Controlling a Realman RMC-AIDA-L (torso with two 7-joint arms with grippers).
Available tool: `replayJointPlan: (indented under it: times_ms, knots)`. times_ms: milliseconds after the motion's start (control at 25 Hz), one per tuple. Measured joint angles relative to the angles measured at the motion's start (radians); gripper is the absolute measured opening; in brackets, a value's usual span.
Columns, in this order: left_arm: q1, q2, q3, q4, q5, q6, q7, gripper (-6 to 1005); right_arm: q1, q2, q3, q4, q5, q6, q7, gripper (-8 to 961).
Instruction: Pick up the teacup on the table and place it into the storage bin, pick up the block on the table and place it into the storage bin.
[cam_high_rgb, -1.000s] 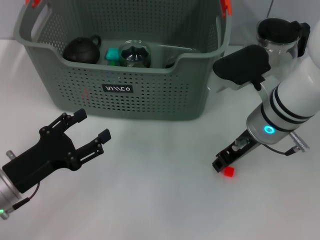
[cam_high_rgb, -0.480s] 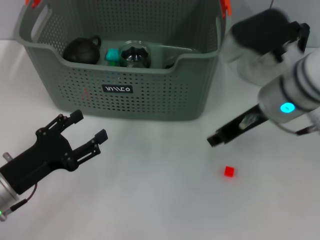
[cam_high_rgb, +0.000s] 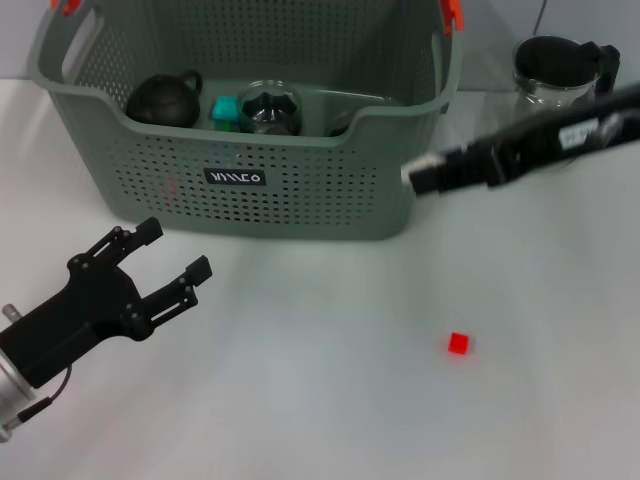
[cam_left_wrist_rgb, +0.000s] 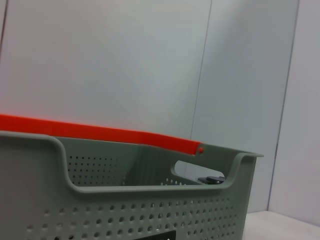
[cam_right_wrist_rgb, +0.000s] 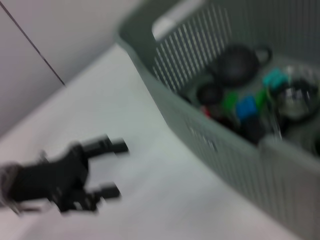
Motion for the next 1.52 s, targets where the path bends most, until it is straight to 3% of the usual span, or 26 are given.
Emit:
replayJointPlan:
  times_ms: [200,360,520,760,920,1200,1280,1400,1520]
  knots:
    - [-0.009,-0.001,0.0,-0.001,0.0,0.0,-0.001,843,0.056,-0.001,0.071,0.001,0.05,0.148,-0.048,437]
    - [-0.015,-0.002,0.0,-0.002,0.0,0.002,-0.005,843,0.127,0.0,-0.02,0.101,0.006,0.415,-0.075,437]
    - [-0.015,-0.004,0.0,-0.002,0.0,0.001,-0.006,843,0.279,0.0,-0.084,0.324,-0.084,0.593,-0.082,437]
    - [-0.008,-0.006,0.0,-0.002,0.0,0.008,-0.006,843,0.56,-0.002,-0.087,0.817,-0.227,0.789,-0.09,438]
    - [-0.006,-0.006,0.0,-0.002,0.0,0.009,-0.006,843,0.645,0.0,-0.093,0.974,-0.268,0.847,-0.127,438]
    - [-0.006,-0.005,0.004,-0.002,0.003,0.013,-0.005,843,0.627,0.003,-0.107,0.922,-0.262,0.803,-0.146,438]
    - [-0.006,-0.005,0.004,-0.002,0.006,0.021,-0.005,843,0.587,0.002,-0.103,0.842,-0.249,0.768,-0.148,530]
    - [-0.002,-0.004,0.001,-0.001,0.008,0.042,-0.005,843,0.463,0.004,-0.11,0.614,-0.167,0.697,-0.187,668]
    - [0.002,-0.003,0.001,0.0,0.006,0.052,-0.004,843,0.246,0.002,-0.114,0.363,0.084,0.604,-0.367,780]
